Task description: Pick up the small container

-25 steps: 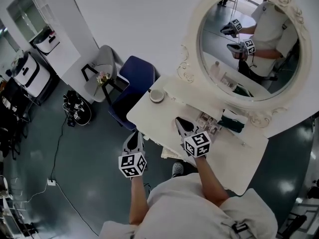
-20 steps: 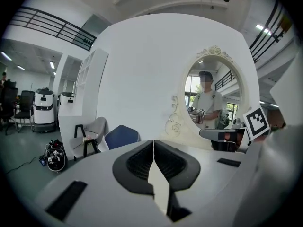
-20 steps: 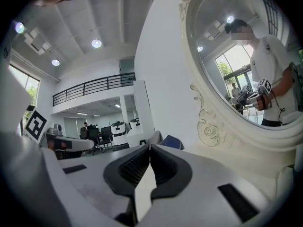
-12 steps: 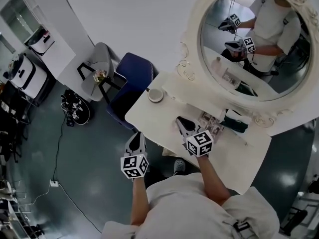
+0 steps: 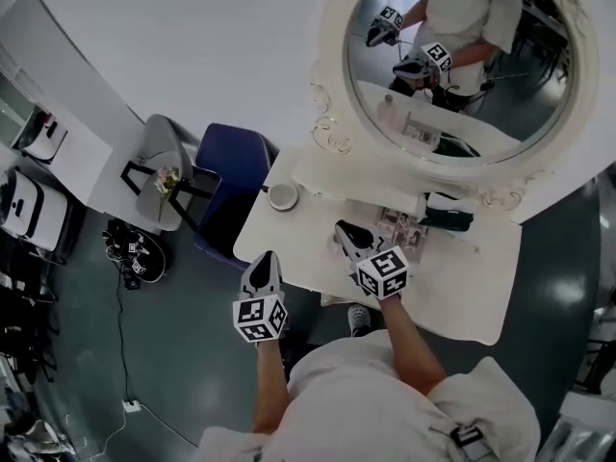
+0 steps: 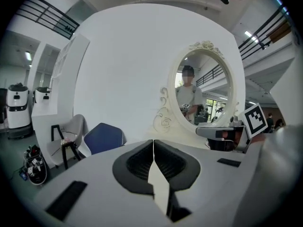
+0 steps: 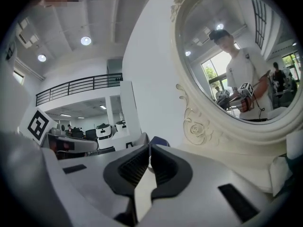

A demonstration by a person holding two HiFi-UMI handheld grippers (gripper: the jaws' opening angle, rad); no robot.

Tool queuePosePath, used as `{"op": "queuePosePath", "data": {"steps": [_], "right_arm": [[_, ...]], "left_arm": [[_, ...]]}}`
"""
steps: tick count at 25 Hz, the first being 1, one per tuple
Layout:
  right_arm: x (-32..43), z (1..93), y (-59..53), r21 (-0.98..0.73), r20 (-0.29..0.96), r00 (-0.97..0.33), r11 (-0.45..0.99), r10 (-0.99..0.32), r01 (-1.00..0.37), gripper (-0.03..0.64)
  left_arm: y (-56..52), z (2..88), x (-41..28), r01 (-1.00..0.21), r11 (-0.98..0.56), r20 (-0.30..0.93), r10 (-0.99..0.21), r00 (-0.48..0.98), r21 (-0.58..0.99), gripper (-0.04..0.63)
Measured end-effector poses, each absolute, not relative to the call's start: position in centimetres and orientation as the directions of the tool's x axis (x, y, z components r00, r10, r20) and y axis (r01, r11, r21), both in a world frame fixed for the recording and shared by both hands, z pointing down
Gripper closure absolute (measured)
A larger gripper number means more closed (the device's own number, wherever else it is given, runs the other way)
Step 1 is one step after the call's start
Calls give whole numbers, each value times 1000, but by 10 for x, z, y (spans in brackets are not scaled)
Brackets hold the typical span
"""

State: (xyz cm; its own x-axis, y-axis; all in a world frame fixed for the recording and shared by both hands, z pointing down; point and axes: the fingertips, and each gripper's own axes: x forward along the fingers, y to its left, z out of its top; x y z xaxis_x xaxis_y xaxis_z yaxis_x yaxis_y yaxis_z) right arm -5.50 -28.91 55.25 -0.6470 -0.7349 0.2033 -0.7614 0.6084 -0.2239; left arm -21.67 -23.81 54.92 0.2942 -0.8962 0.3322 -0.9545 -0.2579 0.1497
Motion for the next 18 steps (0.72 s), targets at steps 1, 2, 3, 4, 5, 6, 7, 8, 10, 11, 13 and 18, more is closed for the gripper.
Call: {"op": "queuePosePath", "data": {"steps": [1,2,3,4,5,6,7,8,10,11,13,18], "right_arm": [[-54,553,-291,-224,204,-632,593,-748,-773,598],[-53,554,-293,-222,204,-618,579,-759,-785,598],[-53,553,-294,-222,203,-604,565,-771,-795,593],[-53,553,-294,-224,200,-591,551,-782,-804,584],[-53,553,-295,-226,197,-579,538,-791,-812,578],[-53,553,-296,-226,195,-569,527,-799,-819,567],[-54,553,-297,-225,195,-560,519,-805,-825,554],[-55,553,-297,-223,195,-554,513,-809,-829,544],[-58,555,-297,-220,195,-548,509,-813,-832,533],[-60,555,-298,-215,196,-549,510,-813,-833,522],[-61,557,-299,-200,202,-550,516,-810,-833,497],[-60,558,-306,-183,195,-564,535,-802,-825,451]], "left_arm": [[-242,551,-215,-948,-285,341,-885,316,140,567],[-245,553,-214,-942,-309,350,-874,336,130,566],[-248,554,-214,-936,-331,359,-864,353,123,566],[-250,555,-215,-929,-349,365,-855,368,120,566],[-252,555,-216,-923,-365,370,-847,383,120,566],[-255,555,-218,-918,-378,372,-840,395,121,567],[-258,554,-219,-913,-389,373,-835,405,120,566],[-261,553,-221,-909,-398,373,-831,413,121,566],[-264,552,-223,-904,-410,374,-825,424,122,566],[-266,552,-224,-902,-414,375,-823,428,122,566],[-270,552,-223,-900,-418,373,-821,432,122,566],[-274,551,-214,-896,-426,366,-820,440,122,568]]}}
